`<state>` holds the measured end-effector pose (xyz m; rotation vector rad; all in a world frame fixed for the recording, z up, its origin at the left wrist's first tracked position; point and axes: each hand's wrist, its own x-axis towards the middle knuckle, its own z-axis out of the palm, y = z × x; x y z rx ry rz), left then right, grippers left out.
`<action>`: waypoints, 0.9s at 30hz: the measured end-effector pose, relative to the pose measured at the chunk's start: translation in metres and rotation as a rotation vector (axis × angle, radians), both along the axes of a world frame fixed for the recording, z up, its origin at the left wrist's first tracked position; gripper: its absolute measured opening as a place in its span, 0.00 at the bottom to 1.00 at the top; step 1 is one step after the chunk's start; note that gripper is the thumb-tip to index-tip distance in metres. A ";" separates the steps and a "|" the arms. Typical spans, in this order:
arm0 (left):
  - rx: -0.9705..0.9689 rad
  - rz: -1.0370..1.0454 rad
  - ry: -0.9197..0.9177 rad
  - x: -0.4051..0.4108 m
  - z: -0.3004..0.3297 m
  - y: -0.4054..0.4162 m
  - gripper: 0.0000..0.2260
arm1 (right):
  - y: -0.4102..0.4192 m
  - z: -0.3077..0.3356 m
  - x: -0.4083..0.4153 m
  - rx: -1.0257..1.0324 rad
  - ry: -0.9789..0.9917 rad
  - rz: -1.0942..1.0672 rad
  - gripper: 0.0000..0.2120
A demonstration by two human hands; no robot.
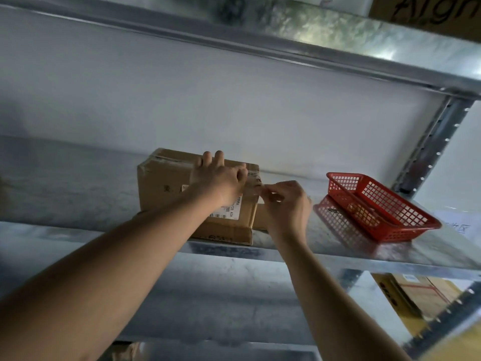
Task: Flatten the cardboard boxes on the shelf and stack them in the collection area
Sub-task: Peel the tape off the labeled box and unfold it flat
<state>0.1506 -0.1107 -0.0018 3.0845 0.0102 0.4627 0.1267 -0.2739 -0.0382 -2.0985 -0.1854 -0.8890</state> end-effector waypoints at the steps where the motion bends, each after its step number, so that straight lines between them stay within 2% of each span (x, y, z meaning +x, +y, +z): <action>1: 0.011 0.000 -0.019 0.000 -0.001 -0.002 0.26 | -0.002 -0.001 -0.002 -0.080 -0.073 -0.014 0.02; 5: 0.042 0.030 -0.051 0.005 -0.001 -0.014 0.27 | -0.008 -0.002 -0.008 -0.348 -0.289 -0.001 0.03; 7: 0.042 0.044 -0.047 0.008 0.001 -0.020 0.28 | -0.012 -0.004 -0.005 -0.403 -0.321 0.008 0.04; 11: 0.037 -0.039 -0.036 0.010 0.007 -0.014 0.30 | -0.026 -0.007 0.008 -0.283 -0.302 0.097 0.07; 16: -0.140 -0.196 0.149 0.008 0.021 0.021 0.28 | -0.027 -0.002 0.018 -0.023 -0.123 0.129 0.17; 17: -0.166 -0.207 0.167 0.007 0.021 0.025 0.27 | -0.026 -0.002 0.020 0.009 -0.104 0.125 0.16; 23: -0.247 -0.208 0.186 0.012 0.017 0.014 0.23 | -0.028 -0.003 0.025 -0.097 -0.091 0.089 0.05; 27: -0.247 -0.210 0.193 0.011 0.017 0.006 0.21 | -0.031 0.001 0.029 -0.124 -0.041 0.059 0.08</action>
